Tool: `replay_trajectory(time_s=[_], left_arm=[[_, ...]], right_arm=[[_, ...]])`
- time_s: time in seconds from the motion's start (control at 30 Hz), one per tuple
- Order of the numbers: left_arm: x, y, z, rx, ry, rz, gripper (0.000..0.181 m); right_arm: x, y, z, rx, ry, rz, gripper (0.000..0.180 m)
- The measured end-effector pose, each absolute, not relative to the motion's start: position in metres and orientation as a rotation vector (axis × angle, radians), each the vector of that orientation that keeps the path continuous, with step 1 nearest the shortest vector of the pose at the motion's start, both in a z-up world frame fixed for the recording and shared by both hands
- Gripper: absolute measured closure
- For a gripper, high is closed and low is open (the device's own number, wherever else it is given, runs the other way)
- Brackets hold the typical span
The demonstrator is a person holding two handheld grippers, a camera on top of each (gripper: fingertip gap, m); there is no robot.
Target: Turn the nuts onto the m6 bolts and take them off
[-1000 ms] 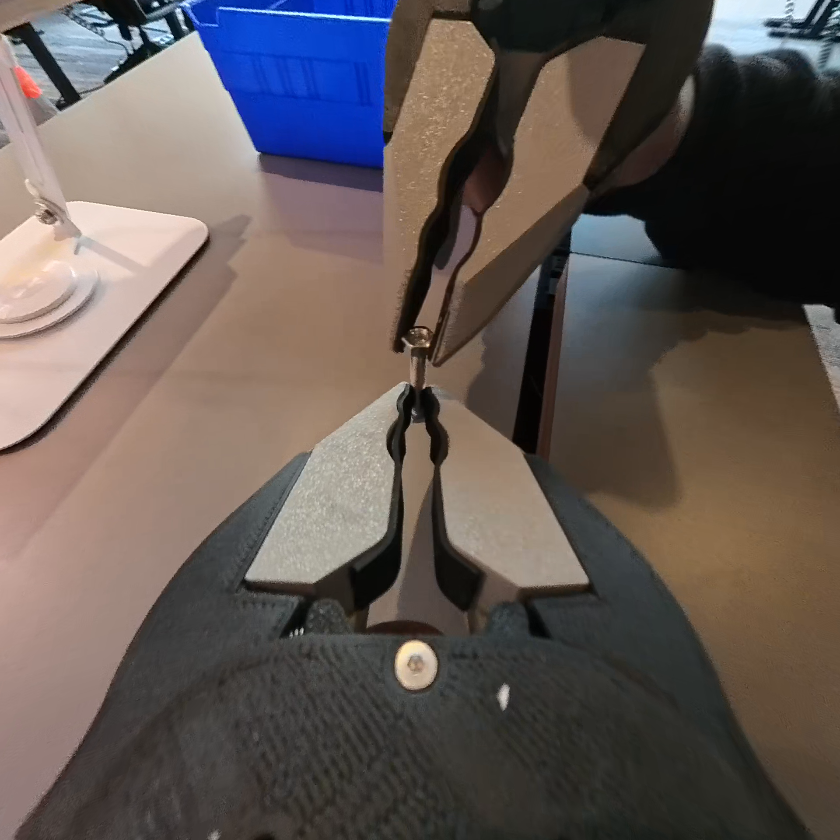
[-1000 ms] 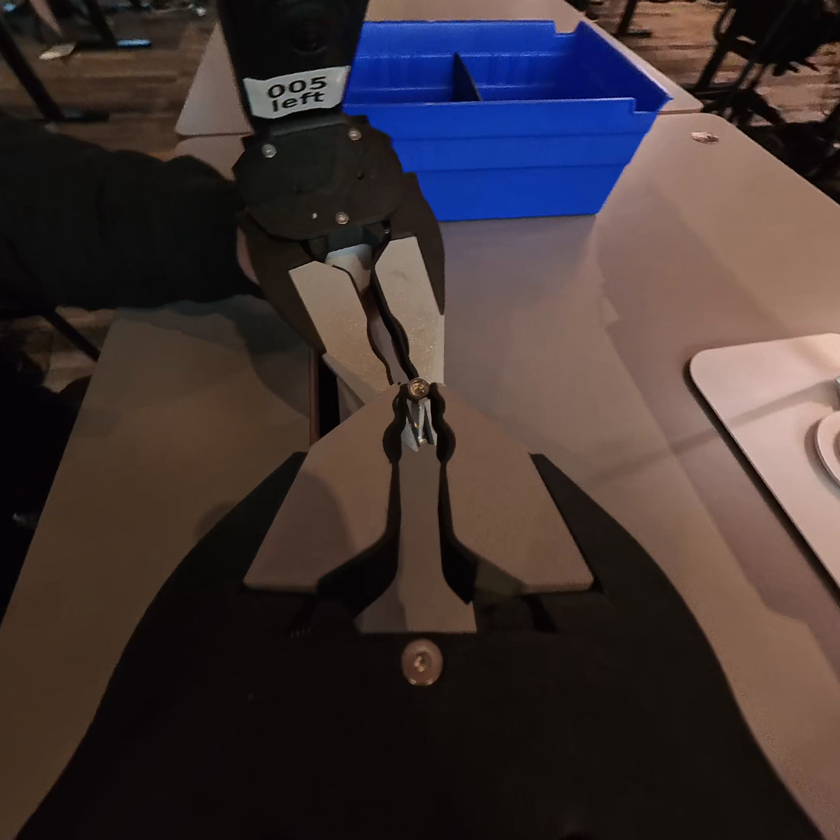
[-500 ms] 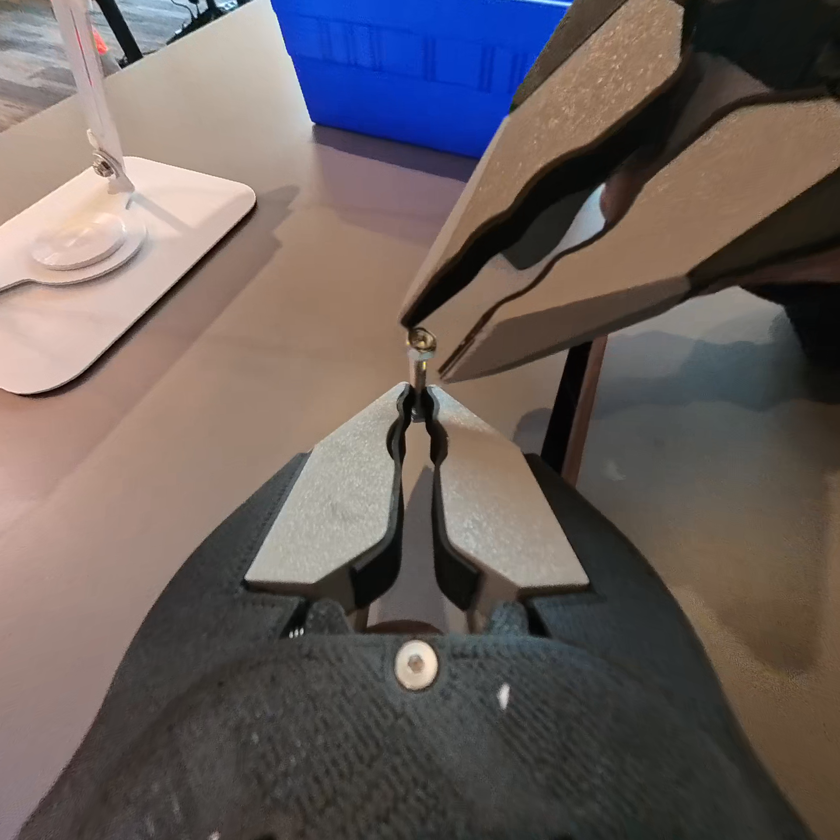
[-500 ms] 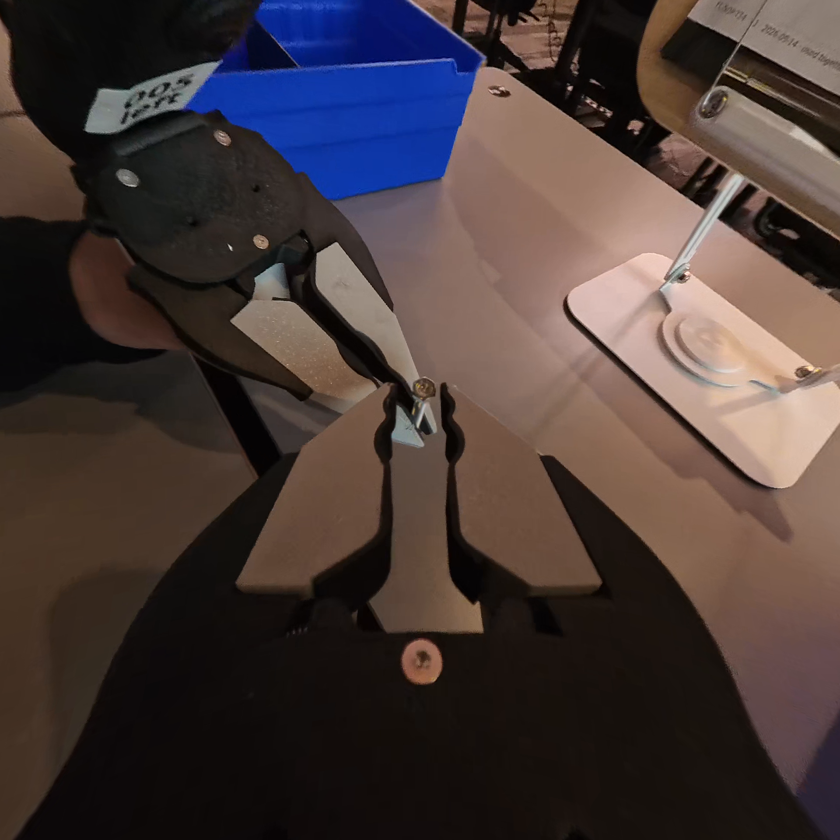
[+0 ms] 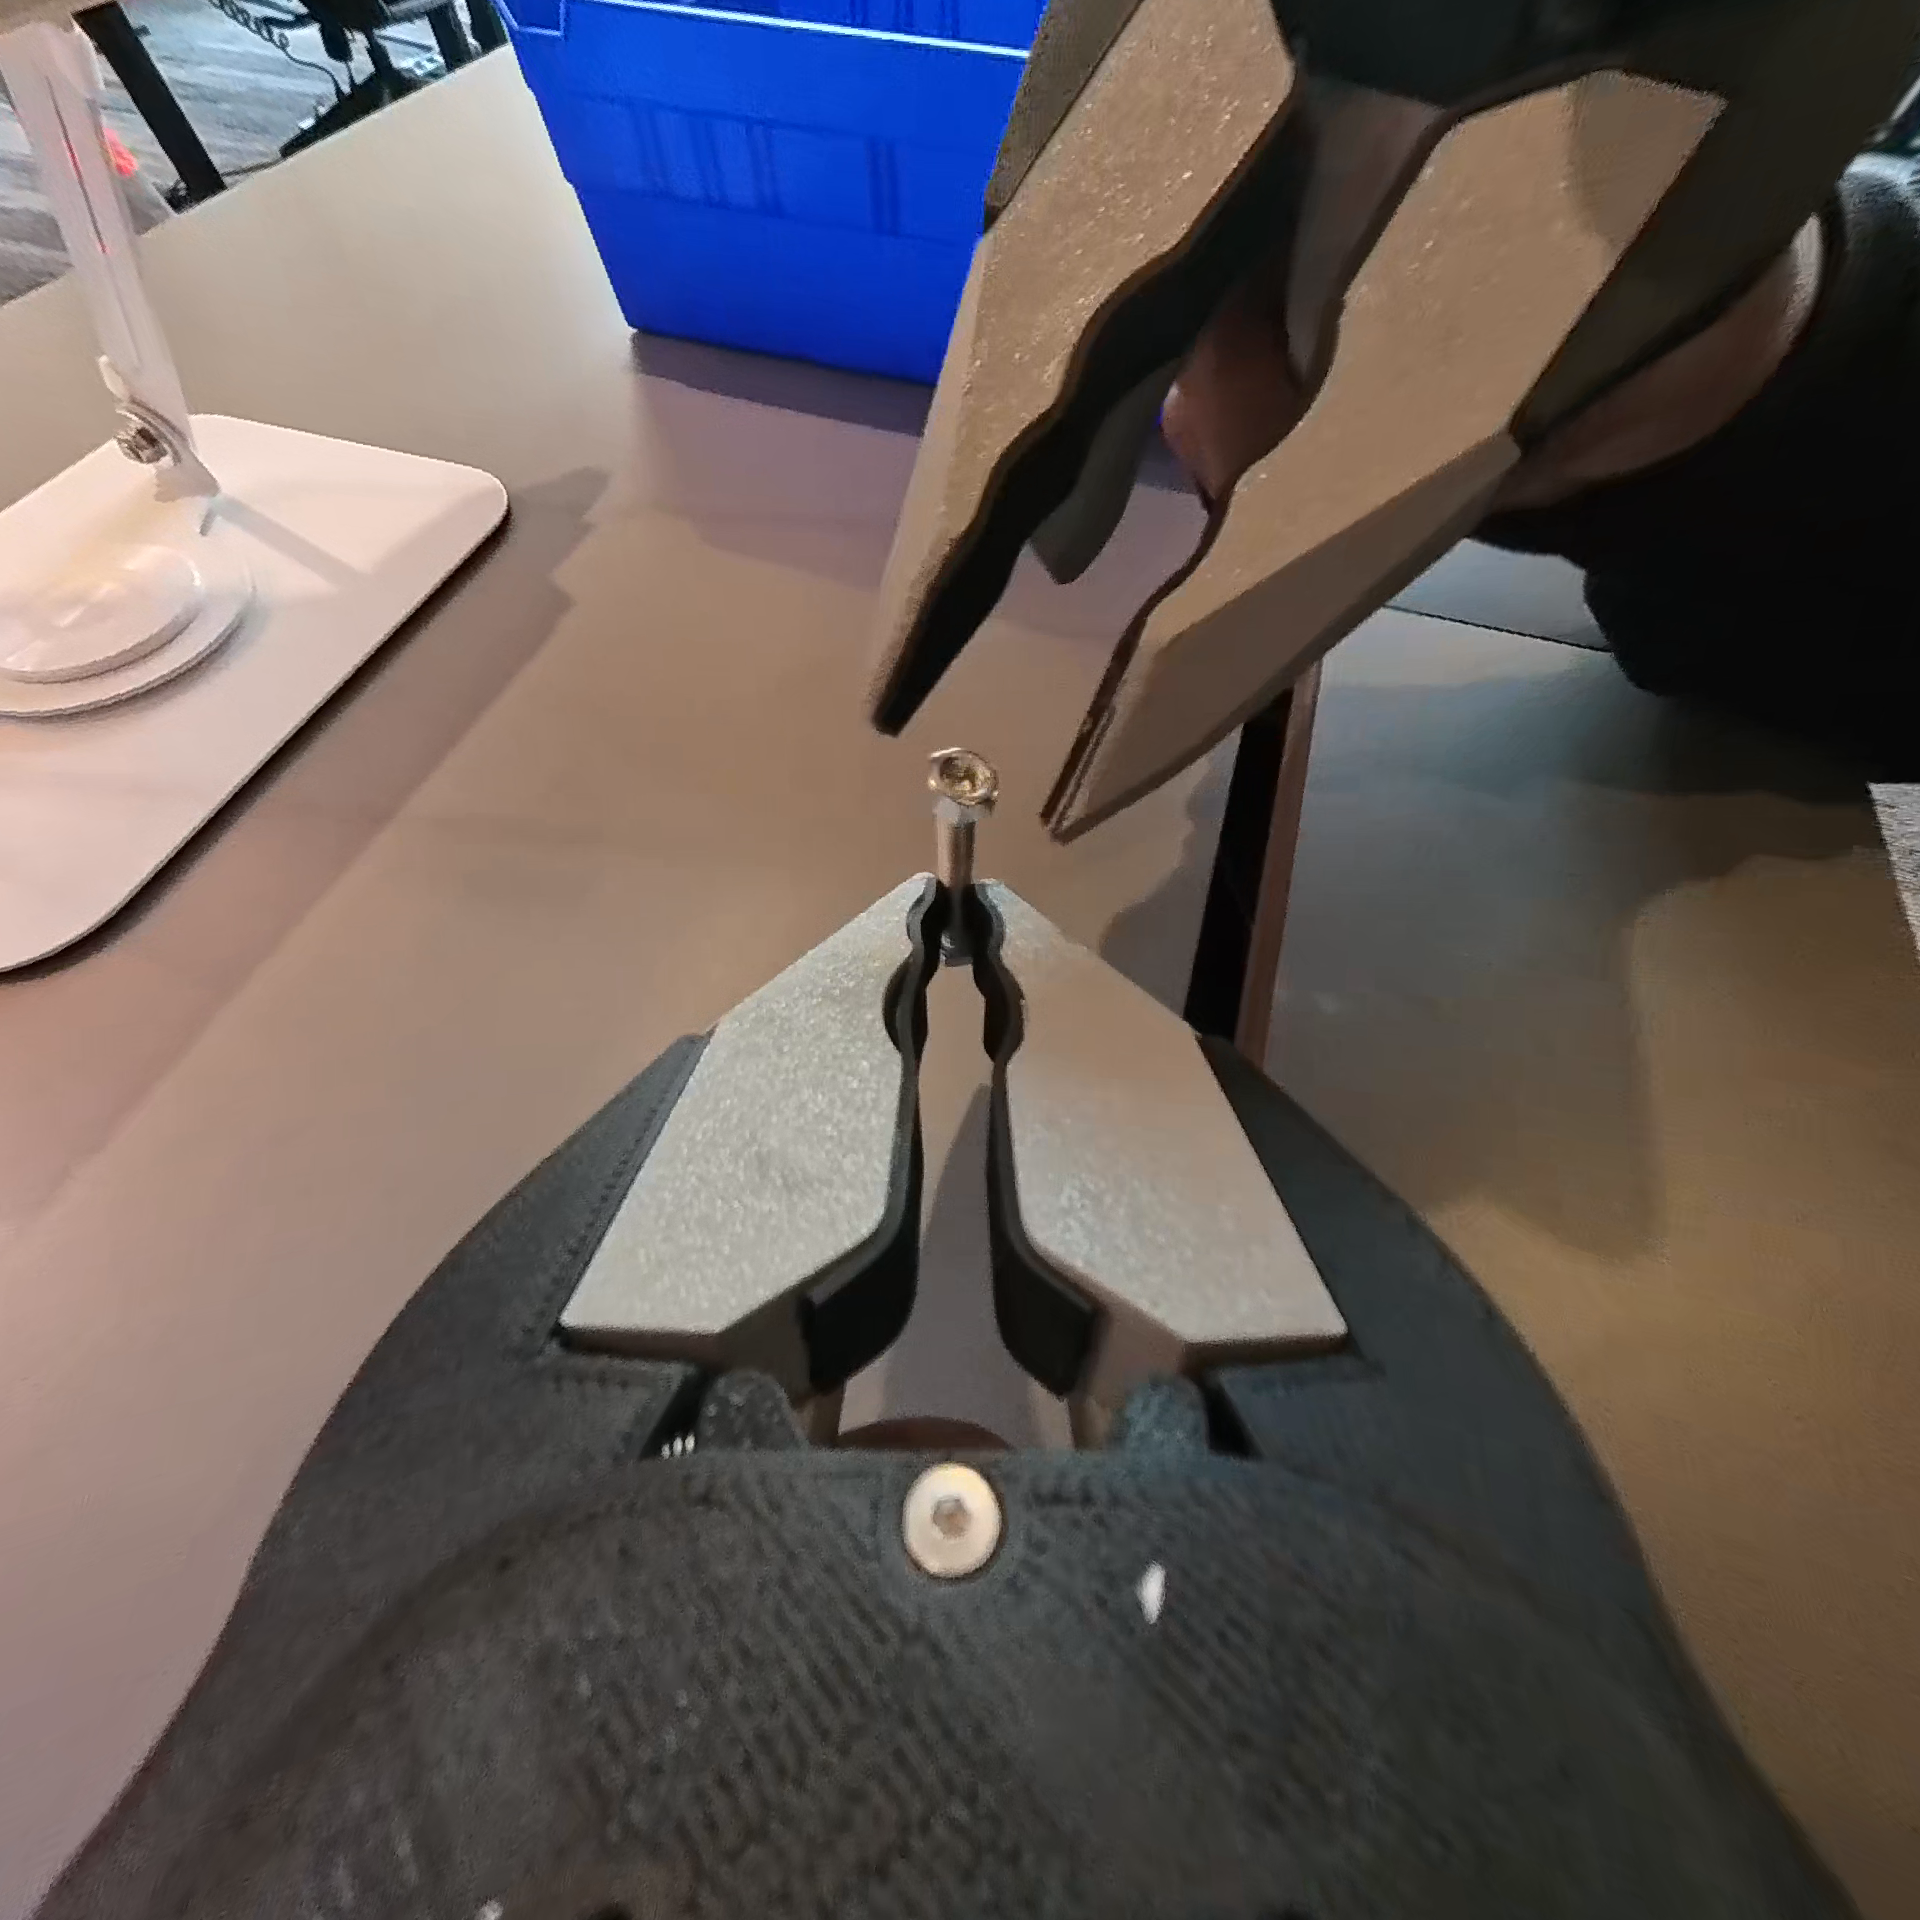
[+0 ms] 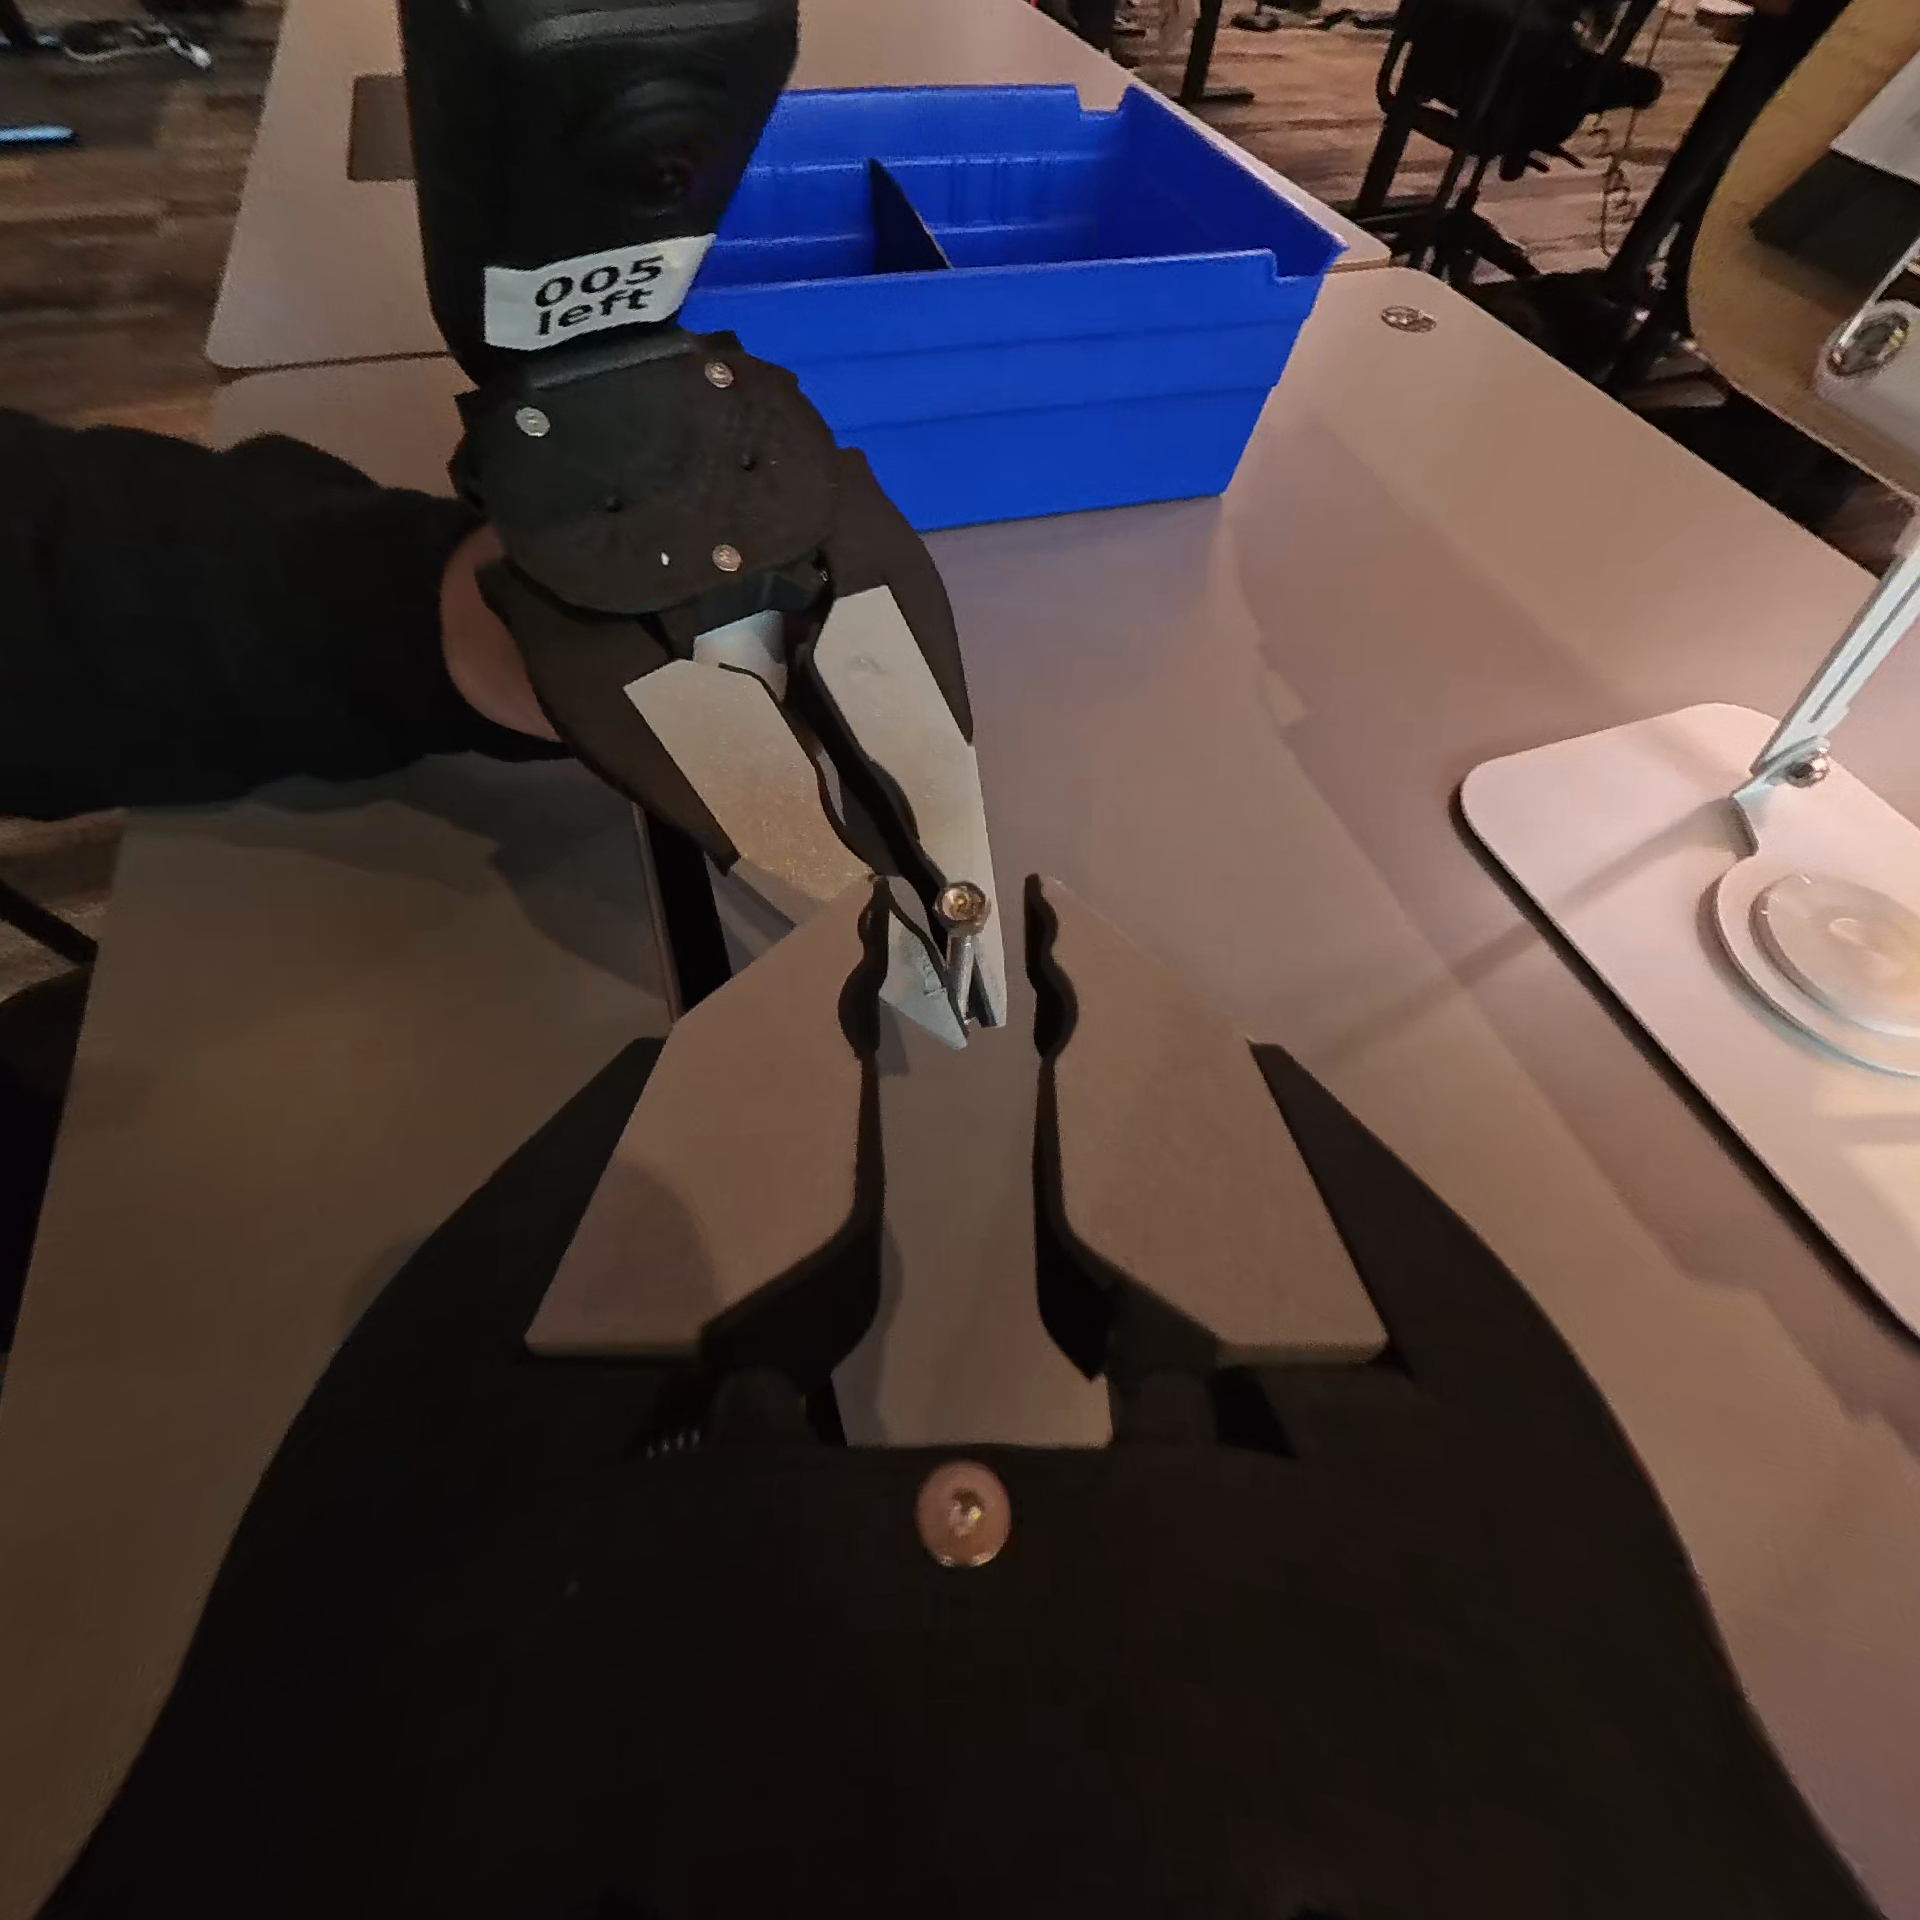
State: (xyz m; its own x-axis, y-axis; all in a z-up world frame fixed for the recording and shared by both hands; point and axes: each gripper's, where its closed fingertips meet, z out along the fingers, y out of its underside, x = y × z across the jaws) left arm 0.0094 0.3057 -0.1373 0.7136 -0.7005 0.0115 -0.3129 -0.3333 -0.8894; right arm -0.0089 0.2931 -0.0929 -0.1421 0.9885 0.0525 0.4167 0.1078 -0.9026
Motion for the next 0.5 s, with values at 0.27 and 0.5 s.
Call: replay_trajectory(time_s=[0.27, 0.5], left_arm=[[0.0098, 0.3059, -0.1384, -1.934, 0.785, -0.493, 0.179], [0.0098, 0.3056, -0.1381, -1.933, 0.785, -0.493, 0.179]], right_arm=[[-0.0080, 0.2842, -0.0914, -1.314, -1.749, 0.971, 0.166], [-0.0093, 0.2842, -0.0940, -1.320, -1.754, 0.967, 0.165]])
